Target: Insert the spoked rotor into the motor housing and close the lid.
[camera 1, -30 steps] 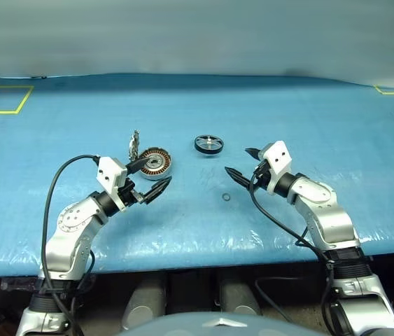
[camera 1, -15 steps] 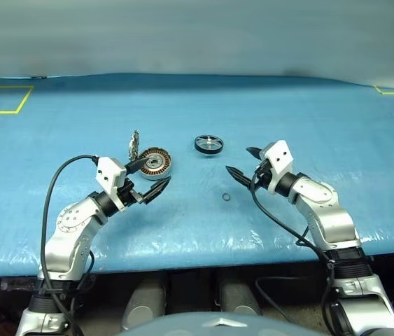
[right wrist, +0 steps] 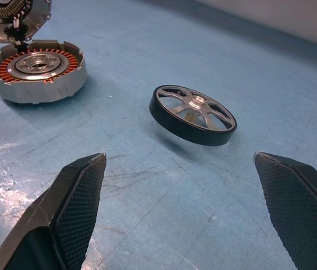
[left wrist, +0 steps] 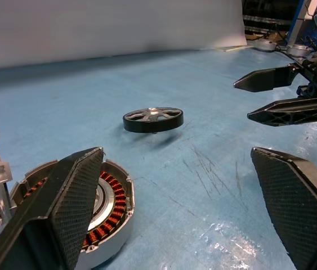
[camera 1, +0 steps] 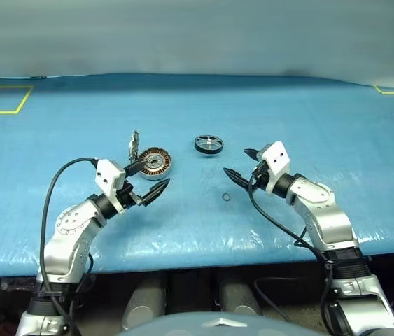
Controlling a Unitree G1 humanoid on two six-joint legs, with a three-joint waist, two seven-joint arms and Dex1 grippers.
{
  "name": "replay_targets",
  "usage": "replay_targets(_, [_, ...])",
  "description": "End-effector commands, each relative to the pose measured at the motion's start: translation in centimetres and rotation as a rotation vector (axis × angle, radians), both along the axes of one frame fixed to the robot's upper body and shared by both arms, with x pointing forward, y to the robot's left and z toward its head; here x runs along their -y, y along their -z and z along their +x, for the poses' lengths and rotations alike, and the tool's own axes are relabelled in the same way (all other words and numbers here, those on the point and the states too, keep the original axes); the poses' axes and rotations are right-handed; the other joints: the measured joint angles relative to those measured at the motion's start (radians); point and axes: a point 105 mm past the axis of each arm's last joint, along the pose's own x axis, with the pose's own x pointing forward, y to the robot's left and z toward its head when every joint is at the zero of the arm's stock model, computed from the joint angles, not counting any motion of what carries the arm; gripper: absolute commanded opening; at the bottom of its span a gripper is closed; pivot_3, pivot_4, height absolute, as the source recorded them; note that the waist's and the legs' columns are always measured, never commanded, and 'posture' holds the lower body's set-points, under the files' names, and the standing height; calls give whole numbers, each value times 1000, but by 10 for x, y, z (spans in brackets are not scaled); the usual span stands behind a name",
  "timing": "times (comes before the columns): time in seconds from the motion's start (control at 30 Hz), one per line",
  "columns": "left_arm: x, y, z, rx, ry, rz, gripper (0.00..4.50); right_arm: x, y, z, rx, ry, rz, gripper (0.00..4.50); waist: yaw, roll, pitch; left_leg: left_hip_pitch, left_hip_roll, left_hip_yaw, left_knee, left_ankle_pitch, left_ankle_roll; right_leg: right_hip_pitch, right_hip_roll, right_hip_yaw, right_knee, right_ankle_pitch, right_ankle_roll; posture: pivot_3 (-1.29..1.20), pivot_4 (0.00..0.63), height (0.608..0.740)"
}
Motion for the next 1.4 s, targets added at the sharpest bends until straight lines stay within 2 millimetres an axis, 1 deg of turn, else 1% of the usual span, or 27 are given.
replay_targets(0.03, [-2,-11,-1,46,-4,-1,4500,0,-15,-1,60,-16,-14,4436,0,0,0,0,0,0,0,0,0,0,0,0,0,0,0,0,150,740])
replay_targets(0.2, [-5,-13,1,67,-11,47,4500,-8,-12,0,63,-54,-73,4436,0,0,0,0,0,0,0,0,0,0,0,0,0,0,0,0,150,740])
replay_targets(0.3, [5,-12,-5,65,63,126,4500,-9,-11,-3,71,-66,-106,4436,0,0,0,0,0,0,0,0,0,0,0,0,0,0,0,0,150,740])
replay_targets(0.37, [11,-12,-8,64,147,232,4500,-10,-10,-6,72,-67,-109,4436,2,0,0,0,0,0,0,0,0,-1,0,0,0,0,0,0,150,740])
replay_targets(0.4, [11,-11,-7,62,185,311,4500,-11,-9,-7,72,-71,-114,4436,3,-1,1,-1,0,0,0,0,0,-1,0,0,0,0,0,0,150,740])
replay_targets(0.43, [11,-13,-5,77,226,421,4500,-13,-8,-8,71,-75,-116,4436,3,-1,1,-1,0,-1,0,0,0,-1,0,-1,0,0,0,0,150,740])
replay_targets(0.47, [9,-14,-3,87,248,494,4500,-15,-7,-8,70,-78,-117,4436,3,-1,1,-1,0,0,0,0,0,0,0,0,0,0,0,0,150,740])
replay_targets(0.57, [14,-27,0,119,341,588,4500,-21,-5,-8,71,-92,-120,4436,0,-1,1,0,0,1,0,0,0,0,0,-1,0,0,0,0,150,740])
replay_targets(0.63, [23,-40,5,150,427,695,4500,-22,-5,-7,78,-90,-115,4436,-1,-1,2,-1,0,1,0,0,0,0,0,0,-1,0,0,0,150,740])
replay_targets(0.7, [28,-49,15,187,489,845,4500,-22,-6,-7,84,-88,-111,4436,3,-2,3,-2,0,1,0,0,0,-1,0,-1,-1,0,0,0,150,740])
replay_targets(0.8, [39,-56,34,224,558,1015,4500,-24,-7,-8,91,-102,-118,4436,2,-2,3,-2,0,1,0,0,0,-1,1,-1,-1,0,0,0,150,740])
replay_targets(0.9, [49,-60,52,248,596,1137,4500,-24,-9,-8,97,-106,-125,4436,-3,-2,3,-2,0,3,0,0,0,0,1,-1,-1,0,1,0,150,740])
replay_targets(0.97, [51,-63,63,252,637,1240,4500,-23,-10,-7,102,-105,-133,4436,-5,-4,4,-2,0,5,0,0,0,-1,2,-1,-1,0,1,0,150,740])
replay_targets(1.07, [46,-66,75,223,680,1357,4500,-24,-14,-7,123,-100,-130,4436,-11,-4,5,-2,0,5,0,0,0,-1,3,-1,0,0,1,0,150,740])
replay_targets(1.17, [42,-72,77,133,746,1430,4500,-27,-16,-10,140,-92,-103,4436,-13,-4,5,-2,0,5,0,0,1,-2,3,-1,0,0,1,0,150,740])
replay_targets(1.27, [43,-75,71,42,823,1505,4500,-32,-12,-12,130,-95,-85,4436,-13,-4,5,-3,0,5,0,-1,2,-2,3,-1,0,0,2,0,150,740])
replay_targets(1.4, [45,-77,68,49,864,1616,4500,-35,-14,-12,125,-107,-81,4436,-12,-5,5,-4,0,5,1,-1,2,-2,2,0,0,0,3,0,150,740])
